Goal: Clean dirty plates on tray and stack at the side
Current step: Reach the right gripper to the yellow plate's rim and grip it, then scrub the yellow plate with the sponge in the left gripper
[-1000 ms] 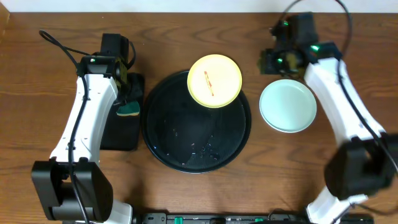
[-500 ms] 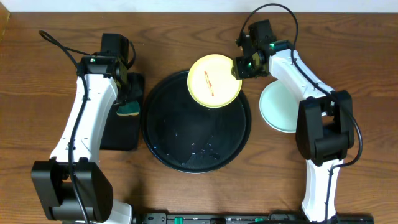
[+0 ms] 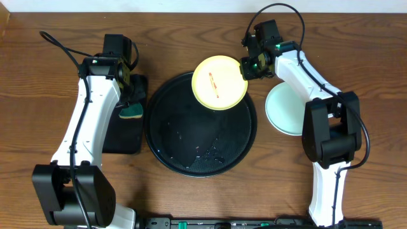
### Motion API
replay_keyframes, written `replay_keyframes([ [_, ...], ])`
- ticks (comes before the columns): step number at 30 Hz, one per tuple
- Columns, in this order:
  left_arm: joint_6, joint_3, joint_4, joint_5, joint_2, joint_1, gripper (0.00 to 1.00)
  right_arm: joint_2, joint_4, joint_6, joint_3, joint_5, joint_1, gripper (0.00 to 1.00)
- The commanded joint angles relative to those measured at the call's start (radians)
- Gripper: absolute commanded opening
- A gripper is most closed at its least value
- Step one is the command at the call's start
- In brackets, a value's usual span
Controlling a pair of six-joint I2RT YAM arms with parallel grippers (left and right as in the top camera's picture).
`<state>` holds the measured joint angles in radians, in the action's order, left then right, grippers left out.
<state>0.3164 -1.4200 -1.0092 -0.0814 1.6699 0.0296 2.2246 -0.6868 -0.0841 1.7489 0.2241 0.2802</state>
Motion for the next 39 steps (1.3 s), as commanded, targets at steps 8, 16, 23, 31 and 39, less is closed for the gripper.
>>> replay_keyframes([
  [8, -0.009, -0.022, 0.001, -0.005, -0.017, -0.003, 0.07, -0.035, -0.027, -0.081, 0.021, 0.081, 0.010, 0.01],
  [16, -0.009, -0.022, 0.000, -0.005, -0.017, -0.003, 0.07, -0.175, -0.161, -0.175, 0.021, 0.103, 0.010, 0.01],
  [23, -0.009, -0.022, 0.000, -0.005, -0.017, -0.003, 0.08, -0.163, -0.303, -0.200, 0.002, 0.098, 0.036, 0.01],
  [31, -0.009, -0.022, -0.003, -0.005, -0.017, -0.003, 0.08, -0.161, -0.255, -0.333, -0.152, 0.068, 0.117, 0.01],
  [39, -0.009, -0.022, -0.003, -0.004, -0.017, 0.002, 0.08, -0.161, -0.172, -0.374, -0.253, 0.069, 0.158, 0.01],
])
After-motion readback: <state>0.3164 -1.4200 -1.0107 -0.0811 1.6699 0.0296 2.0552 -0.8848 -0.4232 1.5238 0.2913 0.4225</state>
